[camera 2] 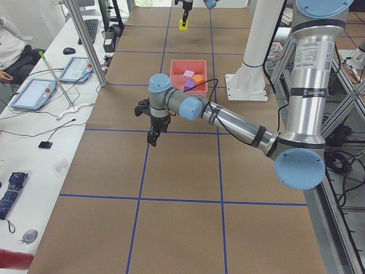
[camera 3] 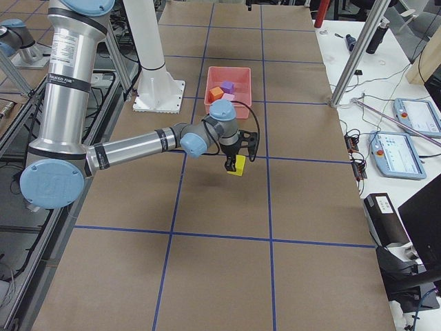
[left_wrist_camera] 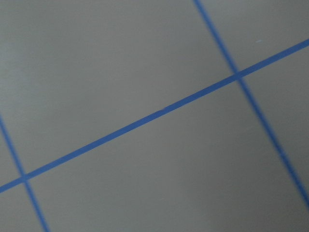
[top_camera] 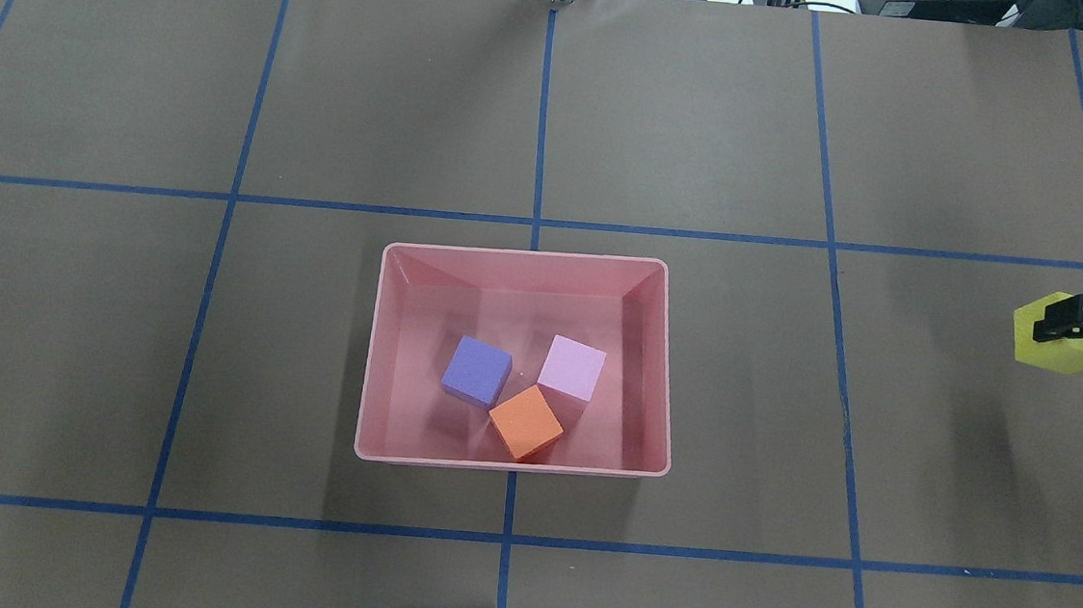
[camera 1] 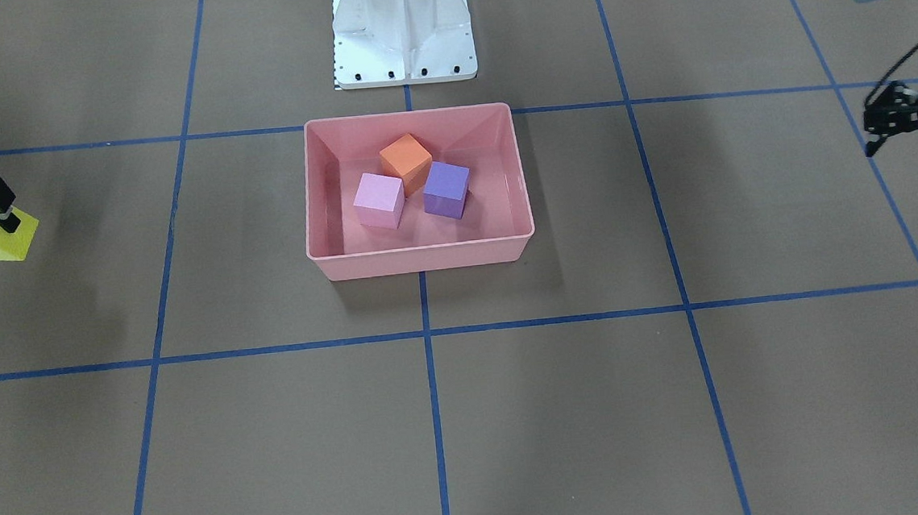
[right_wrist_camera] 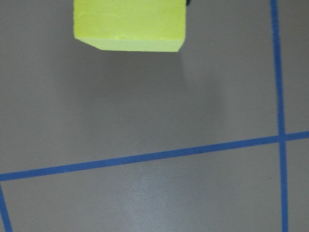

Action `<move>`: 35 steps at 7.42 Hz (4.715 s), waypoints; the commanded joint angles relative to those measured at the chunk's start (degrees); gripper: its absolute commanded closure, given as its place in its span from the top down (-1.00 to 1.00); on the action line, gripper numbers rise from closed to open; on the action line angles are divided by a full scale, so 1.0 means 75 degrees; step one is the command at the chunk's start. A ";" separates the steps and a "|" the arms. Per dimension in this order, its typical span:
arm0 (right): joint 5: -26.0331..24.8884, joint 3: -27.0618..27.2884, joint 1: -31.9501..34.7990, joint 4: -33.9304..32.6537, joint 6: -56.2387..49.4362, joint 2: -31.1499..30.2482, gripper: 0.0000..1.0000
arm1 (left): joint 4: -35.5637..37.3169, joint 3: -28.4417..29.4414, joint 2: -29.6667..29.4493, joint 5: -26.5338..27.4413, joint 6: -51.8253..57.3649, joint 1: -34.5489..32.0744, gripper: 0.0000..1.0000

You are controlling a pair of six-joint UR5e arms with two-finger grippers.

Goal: Place blocks into pink bin with both arms

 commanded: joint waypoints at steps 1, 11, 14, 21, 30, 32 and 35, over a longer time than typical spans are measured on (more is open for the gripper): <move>-0.0028 0.0887 -0.0608 -0.1649 0.1210 0.1107 -1.00 | -0.0163 0.1040 0.0261 -0.0323 0.0448 -0.1377 1.00; -0.2161 0.0293 -0.3447 -0.5325 0.4203 0.6023 1.00 | -0.0152 0.1066 0.0954 -0.1204 0.1901 -0.1932 1.00; -0.2056 0.0247 -0.3028 -0.5348 0.3761 0.5952 1.00 | -0.0164 0.1066 0.0966 -0.1204 0.1901 -0.1944 1.00; 0.0024 0.0060 0.0190 -0.5313 -0.2101 0.3823 1.00 | -0.0024 0.1323 0.0861 -0.1099 0.1483 -0.1921 1.00; 0.1284 -0.2694 0.4931 -0.4604 -1.0142 0.1034 1.00 | 0.0082 0.1054 0.0989 -0.1122 0.1385 -0.1967 1.00; 0.1272 -0.2694 0.4932 -0.4085 -0.9171 0.0913 1.00 | 0.0082 0.1042 0.0989 -0.1122 0.1350 -0.1967 1.00; 0.1272 -0.2683 0.4932 -0.4083 -0.9168 0.0866 1.00 | 0.0094 0.1042 0.1001 -0.1122 0.1350 -0.1979 1.00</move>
